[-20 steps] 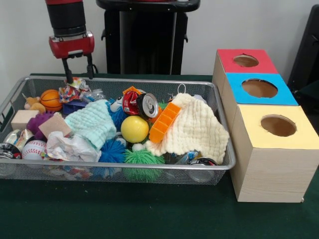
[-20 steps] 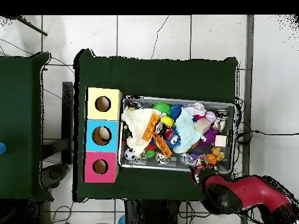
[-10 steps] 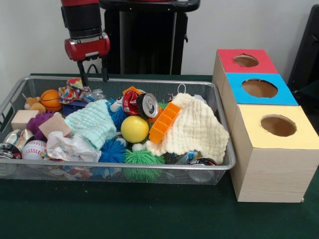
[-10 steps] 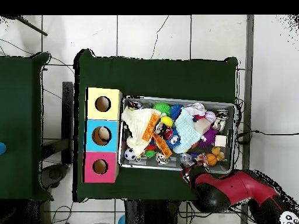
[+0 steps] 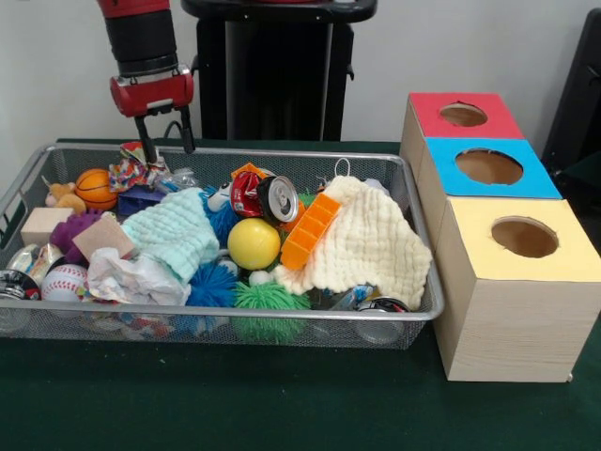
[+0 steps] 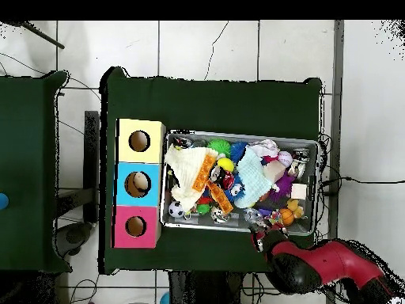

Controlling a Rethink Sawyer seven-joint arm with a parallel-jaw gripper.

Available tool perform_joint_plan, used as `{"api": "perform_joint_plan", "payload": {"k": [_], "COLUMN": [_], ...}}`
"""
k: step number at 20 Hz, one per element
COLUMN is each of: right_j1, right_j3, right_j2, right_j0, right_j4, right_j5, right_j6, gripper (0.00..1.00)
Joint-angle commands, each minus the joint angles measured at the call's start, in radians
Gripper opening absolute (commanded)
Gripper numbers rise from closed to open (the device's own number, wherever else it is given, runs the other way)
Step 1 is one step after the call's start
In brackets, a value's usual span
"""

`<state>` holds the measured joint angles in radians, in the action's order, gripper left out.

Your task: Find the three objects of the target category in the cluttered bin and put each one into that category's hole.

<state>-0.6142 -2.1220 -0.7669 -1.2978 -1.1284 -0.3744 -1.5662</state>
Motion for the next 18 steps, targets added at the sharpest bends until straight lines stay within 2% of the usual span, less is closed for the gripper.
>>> {"api": "perform_joint_plan", "payload": {"k": [1,12,18], "right_j1": [0.063,0.062,0.057], "right_j3": [0.074,0.069,0.070], "right_j2": [-0.083,-0.104,-0.125], "right_j0": [-0.057,-0.076,-0.093], "right_j4": [0.042,0.033,0.056], "right_j5": [-0.113,-0.123,-0.148], "right_j6": [0.332,0.337,0.368], "gripper": [1.00,1.00,1.00]}}
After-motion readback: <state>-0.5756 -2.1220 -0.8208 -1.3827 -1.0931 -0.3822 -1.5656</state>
